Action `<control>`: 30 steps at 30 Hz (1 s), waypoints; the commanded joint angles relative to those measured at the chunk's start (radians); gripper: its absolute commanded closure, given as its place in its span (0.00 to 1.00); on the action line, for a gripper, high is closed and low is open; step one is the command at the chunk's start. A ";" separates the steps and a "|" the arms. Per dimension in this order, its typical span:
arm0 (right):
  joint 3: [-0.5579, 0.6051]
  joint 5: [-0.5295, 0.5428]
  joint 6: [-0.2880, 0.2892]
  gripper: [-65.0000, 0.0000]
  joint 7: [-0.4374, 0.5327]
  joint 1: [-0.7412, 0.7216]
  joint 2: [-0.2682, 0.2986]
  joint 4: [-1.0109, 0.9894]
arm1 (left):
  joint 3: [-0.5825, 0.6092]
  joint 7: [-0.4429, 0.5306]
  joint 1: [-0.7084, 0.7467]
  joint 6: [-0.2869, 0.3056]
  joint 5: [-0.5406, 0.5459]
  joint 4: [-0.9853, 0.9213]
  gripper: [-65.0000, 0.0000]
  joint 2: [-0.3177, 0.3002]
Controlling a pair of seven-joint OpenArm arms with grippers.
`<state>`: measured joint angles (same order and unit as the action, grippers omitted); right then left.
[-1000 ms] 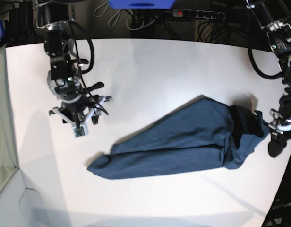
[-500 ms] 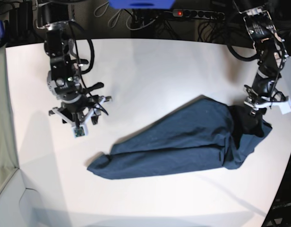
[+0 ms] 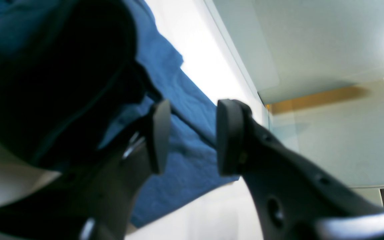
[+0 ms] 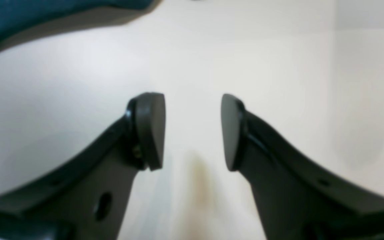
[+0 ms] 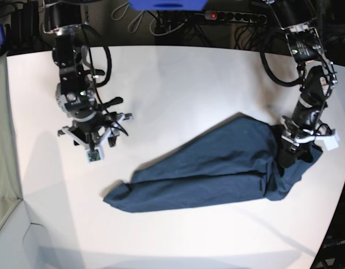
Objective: Layout the t-shirt on the table in an organized manner, then fold the t-shirt properly
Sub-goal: 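Release the shirt with the left gripper and reposition it over the shirt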
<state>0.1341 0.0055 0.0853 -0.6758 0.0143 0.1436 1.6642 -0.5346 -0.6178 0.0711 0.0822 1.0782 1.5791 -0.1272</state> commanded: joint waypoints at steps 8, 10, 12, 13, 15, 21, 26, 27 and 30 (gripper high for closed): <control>-0.001 0.000 0.008 0.57 0.023 -0.021 0.006 0.014 | -0.003 0.006 -0.035 0.001 0.040 -0.044 0.65 -0.010; -0.001 0.000 0.008 0.57 0.023 -0.023 0.008 0.014 | -0.003 0.008 -0.035 0.003 0.040 -0.056 0.65 -0.010; -0.001 0.000 0.008 0.57 0.023 -0.023 0.008 0.014 | -0.003 0.006 -0.037 0.003 0.041 -0.059 0.65 -0.010; -0.001 0.000 0.008 0.57 0.023 -0.023 0.008 0.014 | -0.003 0.006 -0.037 0.003 0.043 -0.055 0.65 -0.010; -0.001 0.000 0.008 0.57 0.024 -0.024 0.008 0.014 | -0.003 0.005 -0.035 0.003 0.043 -0.044 0.65 0.001; -0.001 -0.002 0.008 0.57 0.024 -0.024 0.009 0.012 | -0.003 0.011 -0.035 0.003 0.033 -0.046 0.65 0.018; -0.001 -0.002 0.008 0.57 0.024 -0.024 0.011 0.012 | -0.003 0.014 -0.041 0.001 0.033 -0.046 0.65 0.018; -0.003 -0.002 0.008 0.57 0.024 -0.024 0.011 0.012 | -0.003 0.014 -0.041 0.001 0.033 -0.046 0.65 0.018; -0.004 -0.002 0.008 0.57 0.024 -0.024 0.011 0.012 | -0.005 0.016 -0.043 0.001 0.033 -0.047 0.65 0.018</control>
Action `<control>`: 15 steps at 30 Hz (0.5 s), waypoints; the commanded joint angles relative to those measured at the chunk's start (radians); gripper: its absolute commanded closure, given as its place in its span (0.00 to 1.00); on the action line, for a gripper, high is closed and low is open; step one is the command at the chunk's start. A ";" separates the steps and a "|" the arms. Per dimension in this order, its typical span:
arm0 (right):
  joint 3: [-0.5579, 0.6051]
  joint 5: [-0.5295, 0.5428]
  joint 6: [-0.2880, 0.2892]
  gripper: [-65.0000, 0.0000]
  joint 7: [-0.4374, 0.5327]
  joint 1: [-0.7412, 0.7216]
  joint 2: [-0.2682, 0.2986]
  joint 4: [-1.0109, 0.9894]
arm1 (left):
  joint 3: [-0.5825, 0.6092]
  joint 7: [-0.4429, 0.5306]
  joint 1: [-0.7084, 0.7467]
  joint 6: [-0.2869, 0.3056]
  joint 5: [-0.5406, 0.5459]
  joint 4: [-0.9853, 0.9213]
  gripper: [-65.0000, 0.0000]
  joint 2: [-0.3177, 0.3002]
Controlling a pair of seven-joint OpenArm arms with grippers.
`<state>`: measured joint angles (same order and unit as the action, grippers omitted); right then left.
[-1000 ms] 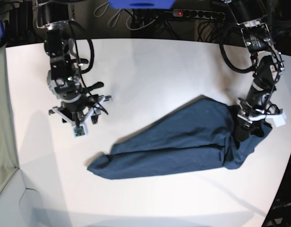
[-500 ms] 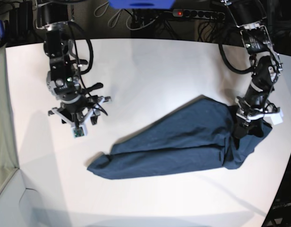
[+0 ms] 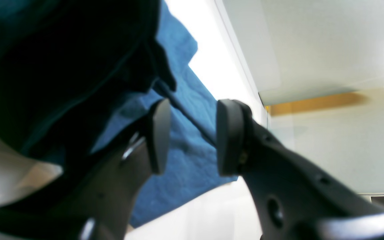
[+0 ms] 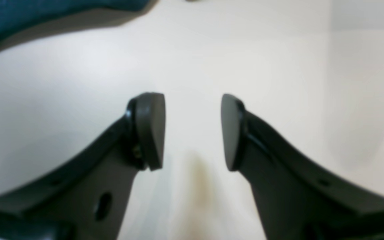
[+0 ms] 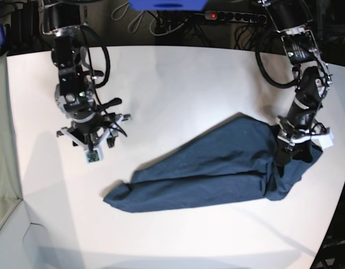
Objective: Layout the t-shirt on the table in an organized manner, then fold the t-shirt properly
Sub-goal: 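Release the shirt with the left gripper and reposition it over the shirt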
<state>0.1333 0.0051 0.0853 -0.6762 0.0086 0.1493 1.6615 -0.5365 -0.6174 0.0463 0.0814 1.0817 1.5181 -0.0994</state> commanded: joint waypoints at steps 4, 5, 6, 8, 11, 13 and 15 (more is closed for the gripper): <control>-0.005 -0.001 0.008 0.57 0.025 -0.019 0.005 0.015 | -0.006 0.015 -0.018 0.002 0.030 0.014 0.65 -0.010; -0.005 -0.001 0.008 0.57 0.025 -0.019 0.005 0.015 | -0.006 0.015 -0.018 0.001 0.030 0.014 0.65 -0.010; -0.005 -0.001 0.008 0.57 0.025 -0.019 0.005 0.015 | -0.007 0.015 -0.018 0.001 0.030 0.014 0.65 -0.010; -0.004 -0.001 0.008 0.57 0.025 -0.019 0.005 0.015 | -0.009 0.017 -0.018 0.001 0.030 0.014 0.65 -0.010; -0.005 -0.001 0.008 0.57 0.025 -0.019 0.005 0.015 | -0.009 0.017 -0.032 0.001 0.030 0.012 0.65 -0.010; -0.005 -0.001 0.008 0.57 0.025 -0.019 0.005 0.015 | -0.009 0.017 -0.038 0.001 0.035 -0.014 0.65 -0.010; -0.005 -0.001 0.008 0.57 0.025 -0.015 0.005 0.015 | -0.009 0.017 -0.050 0.001 0.036 -0.032 0.65 -0.010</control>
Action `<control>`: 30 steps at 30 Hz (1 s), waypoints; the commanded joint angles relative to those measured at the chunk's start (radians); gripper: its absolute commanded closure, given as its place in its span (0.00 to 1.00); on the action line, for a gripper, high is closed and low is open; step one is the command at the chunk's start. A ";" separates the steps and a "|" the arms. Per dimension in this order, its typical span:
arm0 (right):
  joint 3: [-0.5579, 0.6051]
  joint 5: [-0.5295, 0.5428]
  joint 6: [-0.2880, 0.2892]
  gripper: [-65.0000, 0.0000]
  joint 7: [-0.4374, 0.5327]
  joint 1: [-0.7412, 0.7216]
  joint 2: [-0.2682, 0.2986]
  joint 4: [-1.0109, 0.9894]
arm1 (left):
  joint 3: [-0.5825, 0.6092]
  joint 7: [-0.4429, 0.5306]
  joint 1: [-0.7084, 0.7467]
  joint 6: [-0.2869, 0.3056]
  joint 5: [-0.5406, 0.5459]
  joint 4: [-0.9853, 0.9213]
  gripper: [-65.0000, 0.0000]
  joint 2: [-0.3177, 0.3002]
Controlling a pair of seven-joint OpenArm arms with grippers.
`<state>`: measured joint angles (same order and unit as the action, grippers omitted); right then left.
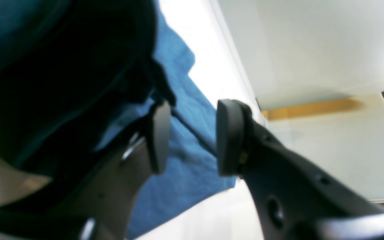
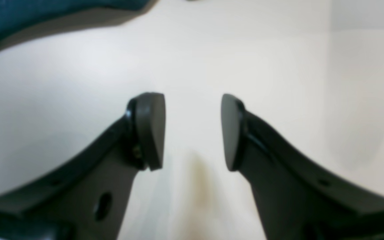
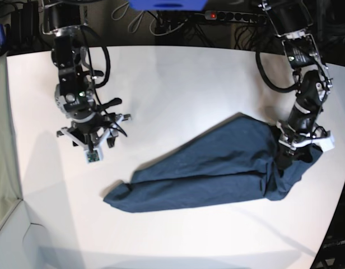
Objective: Layout the t-shirt on the table in an organized manner, then fold the t-shirt properly
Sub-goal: 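Release the shirt with the left gripper and reposition it over the shirt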
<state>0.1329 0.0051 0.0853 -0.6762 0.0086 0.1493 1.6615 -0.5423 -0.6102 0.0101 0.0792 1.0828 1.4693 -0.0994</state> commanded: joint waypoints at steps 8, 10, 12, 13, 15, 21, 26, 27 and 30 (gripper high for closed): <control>-0.006 -0.003 0.008 0.57 0.025 -0.012 0.006 0.015 | -0.005 0.009 -0.029 0.003 0.035 0.008 0.65 -0.010; -0.006 -0.003 0.008 0.57 0.025 -0.012 0.006 0.015 | -0.005 0.009 -0.029 0.003 0.035 0.008 0.65 -0.010; -0.006 -0.003 0.008 0.57 0.025 -0.012 0.006 0.015 | -0.005 0.009 -0.029 0.003 0.035 0.008 0.65 -0.010; -0.006 -0.003 0.008 0.57 0.025 -0.012 0.006 0.015 | -0.005 0.009 -0.029 0.003 0.035 0.008 0.65 -0.010; -0.006 -0.004 0.008 0.57 0.025 -0.012 0.006 0.015 | -0.005 0.009 -0.029 0.003 0.035 0.008 0.66 -0.010; -0.006 -0.004 0.008 0.57 0.025 -0.014 0.006 0.015 | -0.026 0.011 -0.029 0.003 0.035 0.008 0.69 -0.010; -0.006 -0.004 0.008 0.57 0.025 -0.017 0.006 0.015 | -0.097 0.011 -0.031 0.006 0.035 0.008 0.75 0.013; -0.006 -0.004 0.008 0.57 0.025 -0.017 0.006 0.015 | -0.103 0.011 -0.031 0.006 0.035 0.008 0.75 0.014; -0.005 -0.004 0.008 0.57 0.025 -0.017 0.006 0.015 | -0.108 0.009 -0.031 0.006 0.032 0.008 0.75 0.014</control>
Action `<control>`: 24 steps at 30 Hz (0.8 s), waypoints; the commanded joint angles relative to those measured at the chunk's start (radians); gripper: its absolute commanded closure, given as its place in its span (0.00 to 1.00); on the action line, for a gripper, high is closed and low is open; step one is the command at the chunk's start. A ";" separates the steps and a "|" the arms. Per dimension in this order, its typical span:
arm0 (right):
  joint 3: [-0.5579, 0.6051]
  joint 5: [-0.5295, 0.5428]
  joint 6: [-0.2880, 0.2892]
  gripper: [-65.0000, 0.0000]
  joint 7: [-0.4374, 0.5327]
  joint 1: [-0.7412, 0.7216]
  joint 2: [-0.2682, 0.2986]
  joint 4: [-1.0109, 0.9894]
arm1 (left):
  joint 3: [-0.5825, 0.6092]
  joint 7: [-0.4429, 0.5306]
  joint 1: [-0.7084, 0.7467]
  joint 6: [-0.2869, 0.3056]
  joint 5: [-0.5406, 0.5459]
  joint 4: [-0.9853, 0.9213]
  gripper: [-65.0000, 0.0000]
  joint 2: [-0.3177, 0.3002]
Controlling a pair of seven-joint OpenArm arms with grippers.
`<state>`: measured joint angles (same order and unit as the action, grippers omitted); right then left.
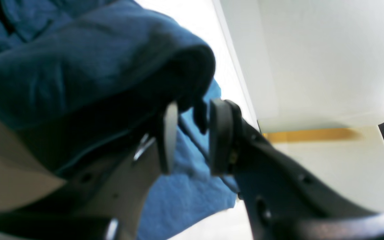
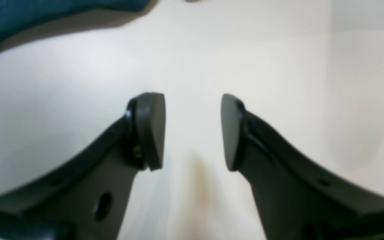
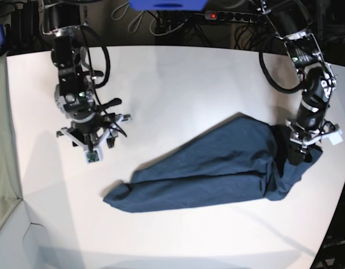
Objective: Layout the t-shirt on the table in an organized manner, then fold the t-shirt properly
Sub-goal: 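Release the shirt with the left gripper and reposition it over the shirt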
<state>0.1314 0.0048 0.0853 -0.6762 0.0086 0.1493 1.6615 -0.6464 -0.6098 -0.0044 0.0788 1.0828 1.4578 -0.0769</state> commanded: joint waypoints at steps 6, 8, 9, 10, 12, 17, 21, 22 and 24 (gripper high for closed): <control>0.001 -0.004 0.008 0.57 0.025 -0.017 0.006 0.015 | 0.000 0.009 -0.018 0.008 0.029 0.019 0.75 -0.007; 0.001 -0.004 0.008 0.57 0.025 -0.017 0.006 0.015 | 0.001 0.009 -0.032 0.008 0.029 0.019 0.76 -0.007; 0.001 -0.004 0.008 0.57 0.025 -0.017 0.006 0.015 | 0.001 0.009 -0.035 0.008 0.029 0.017 0.76 -0.007; 0.001 -0.004 0.008 0.57 0.025 -0.015 0.006 0.015 | 0.001 0.009 -0.038 0.008 0.029 0.017 0.76 -0.007; 0.001 -0.004 0.008 0.57 0.025 -0.014 0.006 0.015 | 0.001 0.009 -0.038 0.008 0.029 0.017 0.76 -0.005; 0.000 -0.004 0.008 0.57 0.025 -0.011 0.006 0.015 | 0.003 0.003 -0.052 0.009 0.030 0.017 0.86 -0.005; -0.003 -0.004 0.008 0.57 0.025 -0.011 0.006 0.015 | 0.003 -0.003 -0.050 0.009 0.036 0.028 0.98 -0.005; -0.003 -0.004 0.008 0.57 0.025 -0.011 0.006 0.015 | 0.003 -0.003 -0.049 0.009 0.038 0.033 0.98 -0.005; -0.003 -0.004 0.008 0.57 0.025 -0.011 0.006 0.015 | 0.003 -0.003 -0.049 0.009 0.038 0.054 1.00 -0.005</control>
<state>0.1322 0.0048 0.0853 -0.6758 0.0120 0.1497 1.6611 -0.6445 -0.6247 -0.0376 0.0792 1.0824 1.4845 -0.0738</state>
